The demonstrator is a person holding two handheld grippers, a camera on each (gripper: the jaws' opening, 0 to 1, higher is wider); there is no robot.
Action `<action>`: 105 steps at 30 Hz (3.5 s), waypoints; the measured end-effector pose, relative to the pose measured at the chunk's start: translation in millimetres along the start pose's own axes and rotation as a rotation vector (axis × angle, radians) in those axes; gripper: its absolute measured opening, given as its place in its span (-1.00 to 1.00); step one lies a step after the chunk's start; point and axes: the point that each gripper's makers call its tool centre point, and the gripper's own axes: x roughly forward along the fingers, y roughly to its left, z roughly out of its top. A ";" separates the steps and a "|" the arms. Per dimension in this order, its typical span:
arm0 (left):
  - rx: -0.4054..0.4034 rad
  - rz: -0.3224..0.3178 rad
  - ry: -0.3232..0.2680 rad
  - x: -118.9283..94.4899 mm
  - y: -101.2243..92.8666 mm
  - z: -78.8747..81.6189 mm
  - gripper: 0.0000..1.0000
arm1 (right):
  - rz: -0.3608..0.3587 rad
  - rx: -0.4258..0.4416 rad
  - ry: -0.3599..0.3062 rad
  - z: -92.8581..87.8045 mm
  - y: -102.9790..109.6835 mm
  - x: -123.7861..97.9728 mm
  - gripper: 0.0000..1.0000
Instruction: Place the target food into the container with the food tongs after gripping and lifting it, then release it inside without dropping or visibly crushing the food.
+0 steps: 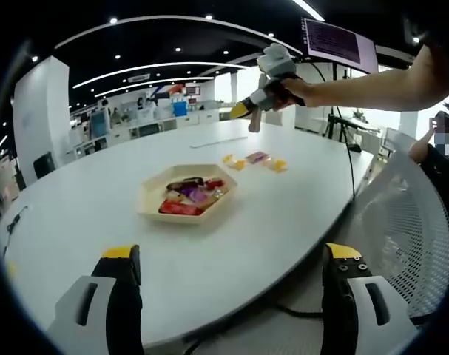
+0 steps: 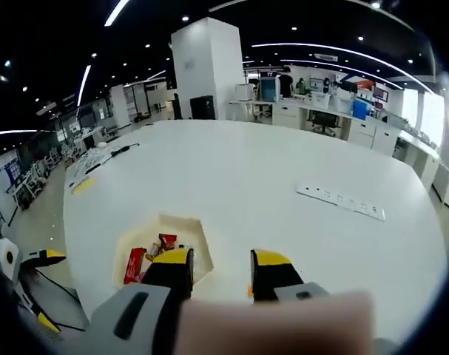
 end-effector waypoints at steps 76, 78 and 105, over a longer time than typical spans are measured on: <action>0.003 -0.002 0.027 0.7 -0.8 -4.2 0.99 | -0.241 0.204 0.163 -112.0 -84.3 16.8 -0.37; 0.003 -0.004 0.027 0.8 -1.0 -4.2 0.99 | -0.242 0.197 0.169 -114.0 -83.6 18.8 -0.37; -0.001 -0.007 0.031 0.6 -1.0 -5.3 0.98 | -0.286 0.098 0.205 -117.6 -83.2 26.3 -0.46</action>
